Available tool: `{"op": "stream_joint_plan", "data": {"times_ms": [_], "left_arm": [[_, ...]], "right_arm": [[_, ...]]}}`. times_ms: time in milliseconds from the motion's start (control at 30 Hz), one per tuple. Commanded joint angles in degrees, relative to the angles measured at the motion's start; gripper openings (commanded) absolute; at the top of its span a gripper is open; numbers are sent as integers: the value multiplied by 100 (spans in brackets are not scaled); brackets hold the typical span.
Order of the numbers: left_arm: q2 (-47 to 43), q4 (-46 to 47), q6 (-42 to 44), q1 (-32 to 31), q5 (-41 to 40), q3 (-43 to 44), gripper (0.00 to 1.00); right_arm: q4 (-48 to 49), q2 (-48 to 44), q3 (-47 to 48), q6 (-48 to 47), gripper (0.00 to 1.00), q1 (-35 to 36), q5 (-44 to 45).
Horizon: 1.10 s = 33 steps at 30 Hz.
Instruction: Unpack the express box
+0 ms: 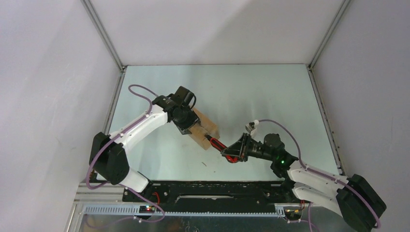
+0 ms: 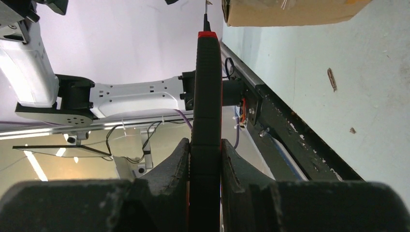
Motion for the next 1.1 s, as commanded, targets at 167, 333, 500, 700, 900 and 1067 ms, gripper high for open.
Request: {"op": "stream_joint_plan", "data": {"times_ms": [167,333,500,700,900,1067], "left_arm": [[-190,87,393,104,261,-51,0],[-201,40,452,118,270,-47,0],[-208,73,457,118,320,-77,0],[-258,122,457,122,396,-131,0],[-277,149,453,117,414,-187,0],[-297,160,423,117,401,-209,0]], "right_arm": [[-305,-60,404,-508,0,66,34],[-1180,-682,448,-797,0,48,286],[-1434,-855,536,-940,0,40,444],[-1375,-703,598,-980,0,33,551],[-1344,-684,620,-992,0,26,636],[-1413,-770,622,-1005,0,32,744]]}}
